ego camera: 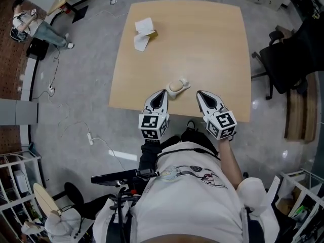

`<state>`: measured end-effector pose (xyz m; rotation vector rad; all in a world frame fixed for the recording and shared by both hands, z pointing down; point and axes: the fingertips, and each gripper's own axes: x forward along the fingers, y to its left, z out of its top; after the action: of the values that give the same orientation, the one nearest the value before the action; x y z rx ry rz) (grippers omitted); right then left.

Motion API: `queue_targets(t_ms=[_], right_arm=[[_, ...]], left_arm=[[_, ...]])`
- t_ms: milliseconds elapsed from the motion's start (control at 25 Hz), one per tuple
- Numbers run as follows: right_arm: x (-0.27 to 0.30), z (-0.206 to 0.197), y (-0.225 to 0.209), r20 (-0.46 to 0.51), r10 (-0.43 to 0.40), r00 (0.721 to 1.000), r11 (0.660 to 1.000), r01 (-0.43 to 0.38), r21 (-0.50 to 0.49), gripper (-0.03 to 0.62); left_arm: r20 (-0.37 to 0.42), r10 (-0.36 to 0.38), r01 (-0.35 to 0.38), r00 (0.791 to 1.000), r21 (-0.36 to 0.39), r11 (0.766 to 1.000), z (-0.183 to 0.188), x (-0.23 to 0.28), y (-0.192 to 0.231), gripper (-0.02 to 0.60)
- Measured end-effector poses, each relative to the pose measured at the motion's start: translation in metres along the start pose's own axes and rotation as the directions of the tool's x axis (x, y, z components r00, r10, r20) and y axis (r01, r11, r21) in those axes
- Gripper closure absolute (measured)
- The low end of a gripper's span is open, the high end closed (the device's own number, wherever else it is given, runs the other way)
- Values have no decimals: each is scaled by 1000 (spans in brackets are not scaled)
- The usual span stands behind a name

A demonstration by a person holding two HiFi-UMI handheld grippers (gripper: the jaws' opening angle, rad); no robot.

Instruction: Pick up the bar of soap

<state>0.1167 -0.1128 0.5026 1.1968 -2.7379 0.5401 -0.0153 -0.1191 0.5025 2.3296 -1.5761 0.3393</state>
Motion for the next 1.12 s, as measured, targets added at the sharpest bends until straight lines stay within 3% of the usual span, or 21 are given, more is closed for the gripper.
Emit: queue_targets(t_ms=[360, 600, 840, 960, 1120], right_arm=[[46, -31, -9, -118, 91, 989, 995, -94, -23, 589], [77, -64, -8, -236, 131, 963, 989, -143, -35, 589], [108, -95, 1, -380, 252, 890, 946, -309, -99, 588], [120, -115, 0, -461, 300, 835, 918, -384, -97, 588], [138, -141, -6, -537, 351, 767, 893, -447, -55, 588]], left_arm=[[-124, 25, -31, 992, -49, 998, -38, 19, 32, 578], [-240, 24, -49, 970, -97, 994, -78, 32, 53, 578], [-400, 15, -78, 916, -140, 987, -123, 47, 67, 578], [-468, 3, -89, 884, -162, 983, -146, 50, 71, 578], [-518, -18, -91, 855, -184, 979, -167, 56, 78, 578]])
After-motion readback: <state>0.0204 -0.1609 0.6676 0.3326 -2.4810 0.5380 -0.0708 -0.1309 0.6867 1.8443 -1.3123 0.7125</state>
